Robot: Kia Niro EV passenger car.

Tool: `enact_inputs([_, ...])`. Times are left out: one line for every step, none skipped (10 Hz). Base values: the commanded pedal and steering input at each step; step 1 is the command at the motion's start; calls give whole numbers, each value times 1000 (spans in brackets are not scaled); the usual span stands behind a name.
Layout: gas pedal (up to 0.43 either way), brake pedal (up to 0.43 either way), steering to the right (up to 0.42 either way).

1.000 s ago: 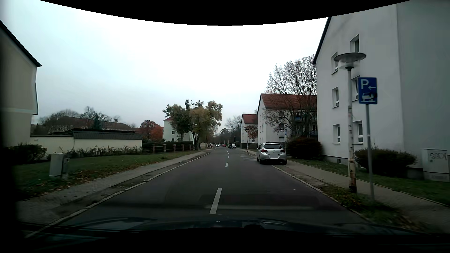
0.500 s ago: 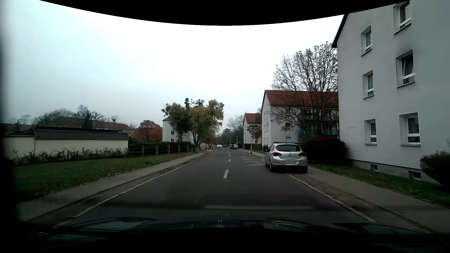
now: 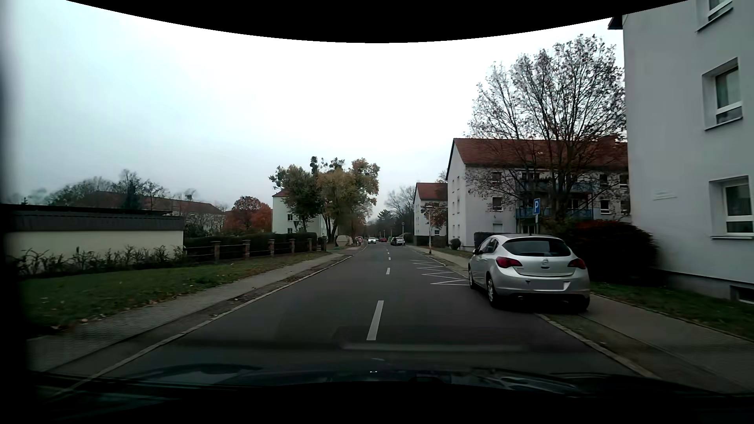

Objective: Follow the waypoints while adhering to traffic rules and regulations

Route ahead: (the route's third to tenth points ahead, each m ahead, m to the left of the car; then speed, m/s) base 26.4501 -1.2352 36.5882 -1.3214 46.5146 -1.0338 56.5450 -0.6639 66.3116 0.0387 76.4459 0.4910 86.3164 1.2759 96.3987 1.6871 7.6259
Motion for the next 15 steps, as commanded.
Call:
enact_inputs([138,0,-28])
enact_inputs([138,0,-23])
enact_inputs([138,0,-11])
enact_inputs([138,0,-4])
enact_inputs([138,0,0])
enact_inputs([138,0,2])
enact_inputs([138,0,3])
enact_inputs([138,0,4])
enact_inputs([138,0,7])
enact_inputs([138,0,14])
enact_inputs([138,0,21])
enact_inputs([138,0,24])
enact_inputs([138,0,26])
enact_inputs([138,0,27])
enact_inputs([138,0,28])
